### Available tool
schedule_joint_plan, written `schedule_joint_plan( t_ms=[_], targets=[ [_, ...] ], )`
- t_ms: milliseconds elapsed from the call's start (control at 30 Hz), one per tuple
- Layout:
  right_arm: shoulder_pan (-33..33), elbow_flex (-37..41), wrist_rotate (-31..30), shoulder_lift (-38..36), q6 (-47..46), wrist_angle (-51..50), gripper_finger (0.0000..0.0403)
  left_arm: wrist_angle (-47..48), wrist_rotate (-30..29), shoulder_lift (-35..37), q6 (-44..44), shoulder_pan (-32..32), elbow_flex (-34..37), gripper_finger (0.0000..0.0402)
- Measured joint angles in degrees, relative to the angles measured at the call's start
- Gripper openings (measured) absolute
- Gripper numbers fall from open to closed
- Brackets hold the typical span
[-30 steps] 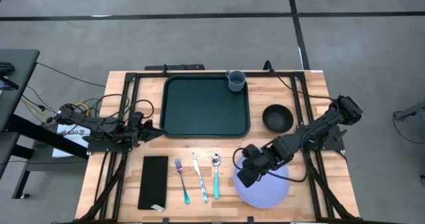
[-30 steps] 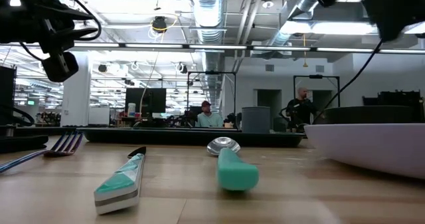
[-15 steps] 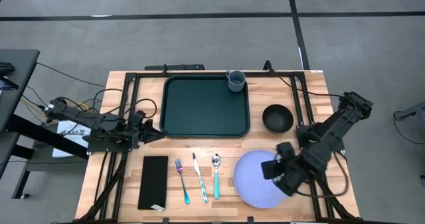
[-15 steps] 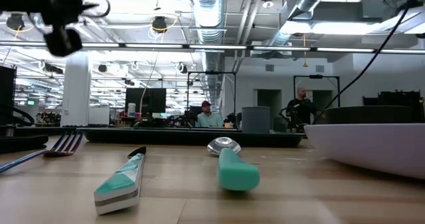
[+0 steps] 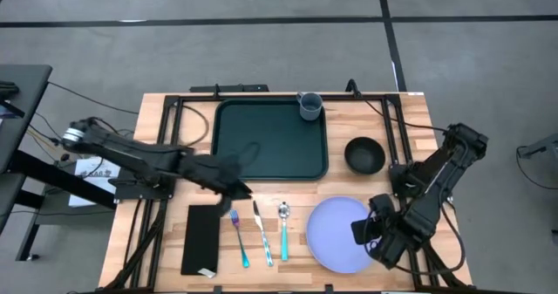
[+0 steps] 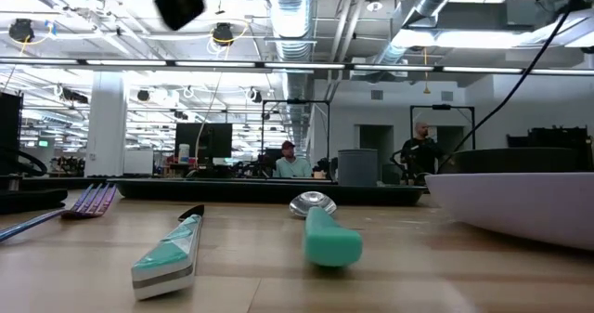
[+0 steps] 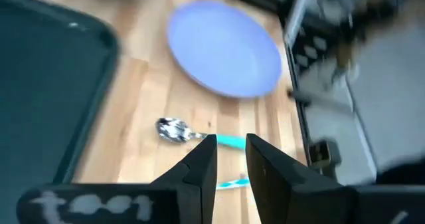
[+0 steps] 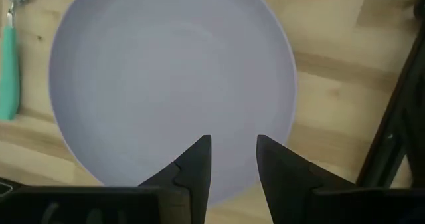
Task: Set up tray
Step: Put the purple plate to the right on the black tray
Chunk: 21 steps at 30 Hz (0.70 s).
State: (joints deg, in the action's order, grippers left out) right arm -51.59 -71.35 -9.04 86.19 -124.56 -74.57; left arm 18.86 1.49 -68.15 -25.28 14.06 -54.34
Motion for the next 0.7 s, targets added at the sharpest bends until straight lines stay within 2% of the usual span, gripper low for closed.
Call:
schedule_joint_plan(
  t_ms=[200, 300, 467, 700],
  targets=[
    [2.20, 0.00, -0.26, -1.82, 6.70, -2.03, 0.0113, 3.73, 8.34, -15.91, 11.58, -1.24, -12.92, 0.0069],
    [3.59, 0.00, -1.85, -3.46, 10.66, -2.00, 0.0113, 6.80, 9.88, -23.96, 17.66, -1.30, -19.94, 0.0069],
    [4.87, -0.02, -6.11, -6.41, 13.63, -2.35, 0.0113, 16.44, 9.40, -36.22, 27.31, -1.30, -33.42, 0.0069],
    [5.24, -0.04, -7.91, -8.91, 13.63, -5.04, 0.0113, 28.24, 3.79, -49.37, 39.64, -1.30, -51.67, 0.0070]
  ],
)
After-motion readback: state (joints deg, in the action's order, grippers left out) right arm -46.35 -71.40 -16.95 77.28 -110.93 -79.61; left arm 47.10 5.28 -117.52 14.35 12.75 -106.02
